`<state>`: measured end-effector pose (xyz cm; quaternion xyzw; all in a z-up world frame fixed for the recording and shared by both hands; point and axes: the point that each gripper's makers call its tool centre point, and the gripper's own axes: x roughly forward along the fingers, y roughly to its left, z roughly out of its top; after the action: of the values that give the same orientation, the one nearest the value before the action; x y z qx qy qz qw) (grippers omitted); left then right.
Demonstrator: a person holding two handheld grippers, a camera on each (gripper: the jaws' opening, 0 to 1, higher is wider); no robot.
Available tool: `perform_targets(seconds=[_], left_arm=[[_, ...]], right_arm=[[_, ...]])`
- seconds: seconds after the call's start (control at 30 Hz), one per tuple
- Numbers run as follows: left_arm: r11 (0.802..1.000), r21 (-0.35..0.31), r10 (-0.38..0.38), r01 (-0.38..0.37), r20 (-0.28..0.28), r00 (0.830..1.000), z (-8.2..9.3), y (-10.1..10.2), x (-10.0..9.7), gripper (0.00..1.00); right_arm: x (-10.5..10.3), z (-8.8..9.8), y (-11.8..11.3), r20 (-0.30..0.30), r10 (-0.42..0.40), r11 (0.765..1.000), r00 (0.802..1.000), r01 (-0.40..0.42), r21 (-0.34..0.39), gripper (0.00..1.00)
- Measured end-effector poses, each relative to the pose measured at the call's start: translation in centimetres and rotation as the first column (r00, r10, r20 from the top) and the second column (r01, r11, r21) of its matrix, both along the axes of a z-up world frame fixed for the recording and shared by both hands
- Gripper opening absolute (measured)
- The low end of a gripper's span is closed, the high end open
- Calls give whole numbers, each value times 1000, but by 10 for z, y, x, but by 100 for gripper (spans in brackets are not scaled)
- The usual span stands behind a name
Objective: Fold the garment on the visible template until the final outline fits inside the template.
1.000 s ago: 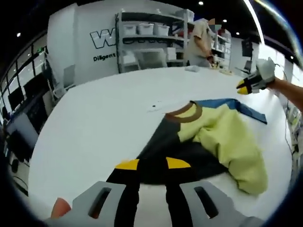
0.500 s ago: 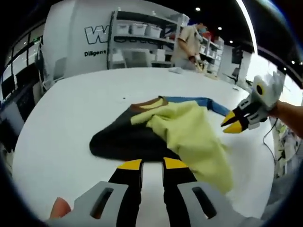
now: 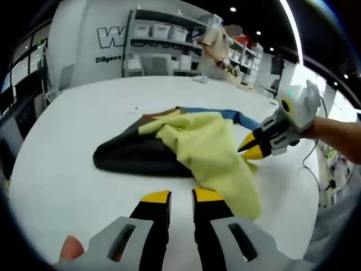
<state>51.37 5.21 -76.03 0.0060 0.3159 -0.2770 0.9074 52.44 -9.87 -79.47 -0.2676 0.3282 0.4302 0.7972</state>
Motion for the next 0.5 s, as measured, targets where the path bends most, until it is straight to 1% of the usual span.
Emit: perform_targets(seconds=[0.23, 0.37, 0.5], left_arm=[[1000, -9, 8, -8, -1, 1000, 0, 1, 3, 11], [1000, -6, 5, -5, -4, 1000, -1, 2, 2, 11], [1000, -10, 9, -9, -6, 1000, -1, 3, 2, 11]], right_arm=[[-1, -6, 2, -26, -7, 1000, 1000, 7, -2, 3], [2, -8, -1, -43, -37, 999, 998, 37, 10, 3], [1, -9, 1, -62, -50, 998, 997, 52, 31, 2]])
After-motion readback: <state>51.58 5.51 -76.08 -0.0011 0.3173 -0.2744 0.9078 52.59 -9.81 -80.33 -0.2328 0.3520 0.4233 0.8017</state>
